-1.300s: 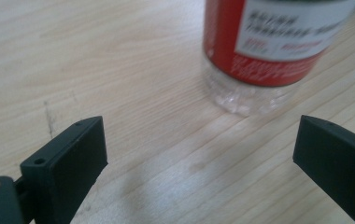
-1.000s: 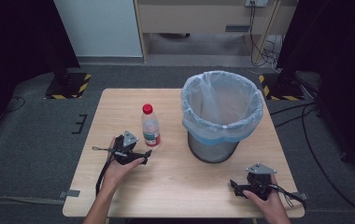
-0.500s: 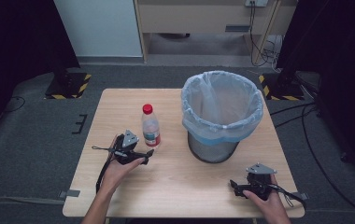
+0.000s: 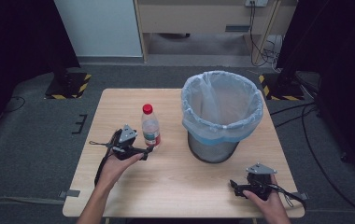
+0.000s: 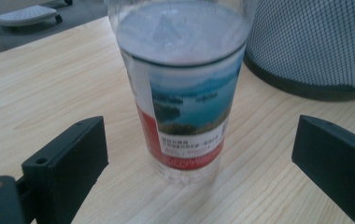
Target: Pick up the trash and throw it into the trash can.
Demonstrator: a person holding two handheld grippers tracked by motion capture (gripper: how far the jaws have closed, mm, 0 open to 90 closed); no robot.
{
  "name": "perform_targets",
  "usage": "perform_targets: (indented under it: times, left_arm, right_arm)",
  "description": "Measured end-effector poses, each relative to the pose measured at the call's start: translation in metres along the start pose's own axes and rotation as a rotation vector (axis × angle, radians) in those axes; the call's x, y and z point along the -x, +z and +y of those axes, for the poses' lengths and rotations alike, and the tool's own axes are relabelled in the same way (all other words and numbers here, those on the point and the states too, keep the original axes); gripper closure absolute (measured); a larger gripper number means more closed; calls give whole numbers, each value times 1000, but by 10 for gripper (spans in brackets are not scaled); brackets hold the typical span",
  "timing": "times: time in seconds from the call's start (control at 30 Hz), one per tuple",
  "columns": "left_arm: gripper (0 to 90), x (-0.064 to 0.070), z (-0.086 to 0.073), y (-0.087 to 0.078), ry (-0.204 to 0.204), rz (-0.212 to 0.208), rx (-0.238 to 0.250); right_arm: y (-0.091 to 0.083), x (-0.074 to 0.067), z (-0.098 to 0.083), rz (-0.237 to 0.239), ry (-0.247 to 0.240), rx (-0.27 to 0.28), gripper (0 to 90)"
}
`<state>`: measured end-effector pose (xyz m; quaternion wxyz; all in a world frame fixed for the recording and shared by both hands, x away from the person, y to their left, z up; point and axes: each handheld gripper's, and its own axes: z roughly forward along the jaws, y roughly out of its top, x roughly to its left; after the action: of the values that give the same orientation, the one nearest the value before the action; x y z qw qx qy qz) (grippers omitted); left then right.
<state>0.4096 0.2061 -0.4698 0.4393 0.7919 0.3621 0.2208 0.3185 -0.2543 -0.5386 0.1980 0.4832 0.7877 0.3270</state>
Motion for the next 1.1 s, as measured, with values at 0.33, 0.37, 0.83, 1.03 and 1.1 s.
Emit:
perform_targets:
  times: [0.33, 0.37, 0.83, 1.03, 1.1]
  left_arm:
    - [23, -3, 27, 8, 12, -23, -6]
    - [23, -3, 27, 8, 12, -23, -6]
    - [46, -14, 30, 26, -21, -18, 1]
    - [82, -12, 30, 32, -22, -41, 24]
    - [93, -13, 29, 34, -28, -35, 24]
  right_arm:
    - [0, 0, 0, 0, -1, 0, 3]
    - [0, 0, 0, 0, -1, 0, 3]
    - [0, 0, 0, 1, 0, 0, 3]
    - [0, 0, 0, 0, 0, 0, 3]
    - [0, 0, 0, 0, -1, 0, 3]
